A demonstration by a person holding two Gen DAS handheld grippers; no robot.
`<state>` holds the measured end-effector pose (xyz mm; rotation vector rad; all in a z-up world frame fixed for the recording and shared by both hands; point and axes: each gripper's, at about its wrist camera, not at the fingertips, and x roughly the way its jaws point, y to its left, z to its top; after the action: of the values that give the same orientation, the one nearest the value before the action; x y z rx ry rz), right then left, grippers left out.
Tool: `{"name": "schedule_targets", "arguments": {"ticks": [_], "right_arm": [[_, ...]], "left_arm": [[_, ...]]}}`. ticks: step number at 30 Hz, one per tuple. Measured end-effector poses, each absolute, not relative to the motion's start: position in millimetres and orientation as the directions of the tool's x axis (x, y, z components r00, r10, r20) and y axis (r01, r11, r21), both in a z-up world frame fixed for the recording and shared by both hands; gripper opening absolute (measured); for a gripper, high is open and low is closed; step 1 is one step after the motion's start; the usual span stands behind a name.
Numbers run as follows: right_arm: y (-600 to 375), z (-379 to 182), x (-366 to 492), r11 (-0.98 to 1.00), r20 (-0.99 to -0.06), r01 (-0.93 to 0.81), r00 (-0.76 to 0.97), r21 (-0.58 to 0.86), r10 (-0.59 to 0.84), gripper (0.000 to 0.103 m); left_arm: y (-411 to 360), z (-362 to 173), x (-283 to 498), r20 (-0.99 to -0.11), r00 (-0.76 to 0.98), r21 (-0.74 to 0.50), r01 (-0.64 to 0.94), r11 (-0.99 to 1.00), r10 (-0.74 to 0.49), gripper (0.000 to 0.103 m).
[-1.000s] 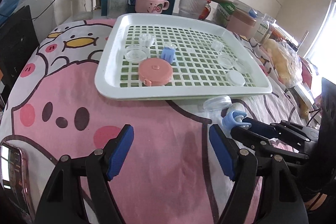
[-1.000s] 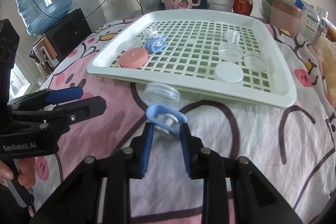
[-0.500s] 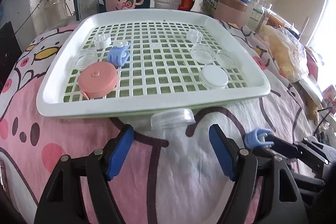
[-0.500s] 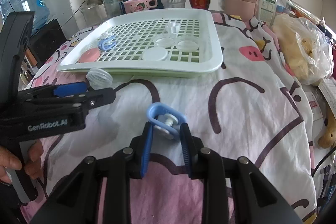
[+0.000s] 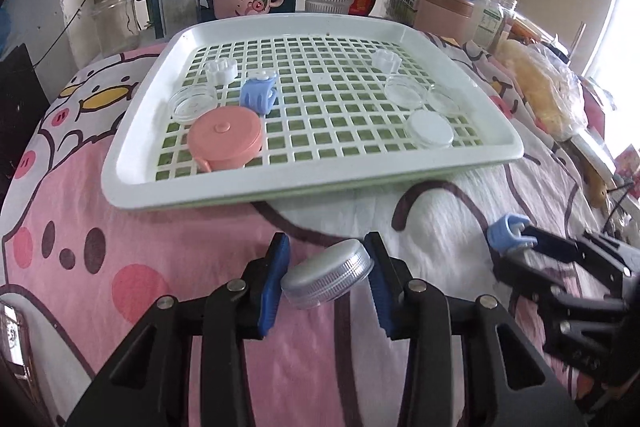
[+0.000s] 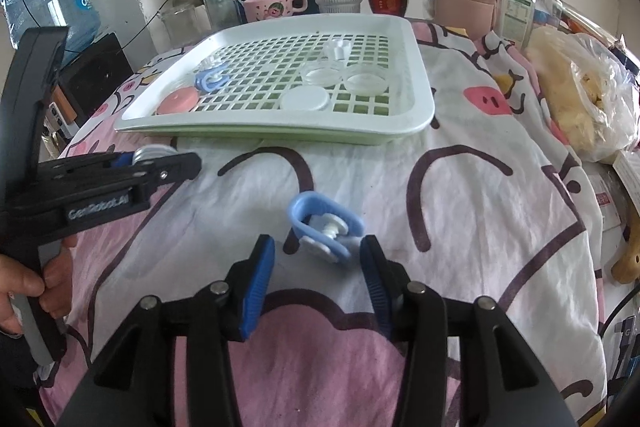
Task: Organize rigid objects
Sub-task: 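Grasp the clear round lid with the left tool while the right tool lifts the blue clip, then lift the round lid with the left tool while the right tool holds the blue clip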
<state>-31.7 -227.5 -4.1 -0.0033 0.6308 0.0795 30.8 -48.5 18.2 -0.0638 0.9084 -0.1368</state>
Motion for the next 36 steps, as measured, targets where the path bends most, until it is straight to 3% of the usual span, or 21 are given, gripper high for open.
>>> {"name": "schedule_targets", "arguments": {"ticks": [4,6,16,23,26,32,36], "right_arm": [[-222,-2,-24,0.997,-0.591,-0.081,0.804,0.003,0.067,0.043],[-218,-1,-22,0.996,-0.589,-0.094,0.805,0.000,0.076,0.026],[-189,0,-25,0.986,-0.591,-0.165,0.798,-0.027,0.117,0.026],[-185,1,-35,0.979,-0.599,-0.204,0.784,-0.006,0.160,0.036],[-184,3,-37,0.982,-0.591,-0.184,0.797,-0.038,0.127,0.047],[-187,5,-34,0.982,-0.581,-0.178,0.806,-0.062,0.110,0.048],[-189,5,-26,0.981,-0.585,-0.190,0.802,-0.050,0.125,0.048]], "left_arm": [[-29,20,4,-0.767,0.633,-0.056,0.096,0.994,-0.104,0.038],[-19,21,-2,-0.758,0.647,-0.042,0.082,0.996,-0.085,0.038],[-12,12,-3,-0.760,0.643,-0.050,0.078,0.996,-0.089,0.038],[-13,12,-5,-0.762,0.642,-0.047,0.082,0.995,-0.089,0.039],[-11,15,-6,-0.764,0.637,-0.061,0.085,0.995,-0.101,0.041],[-10,22,-15,-0.756,0.646,-0.059,0.089,0.994,-0.103,0.054],[-10,18,-19,-0.771,0.628,-0.065,0.092,0.994,-0.108,0.055]]}}
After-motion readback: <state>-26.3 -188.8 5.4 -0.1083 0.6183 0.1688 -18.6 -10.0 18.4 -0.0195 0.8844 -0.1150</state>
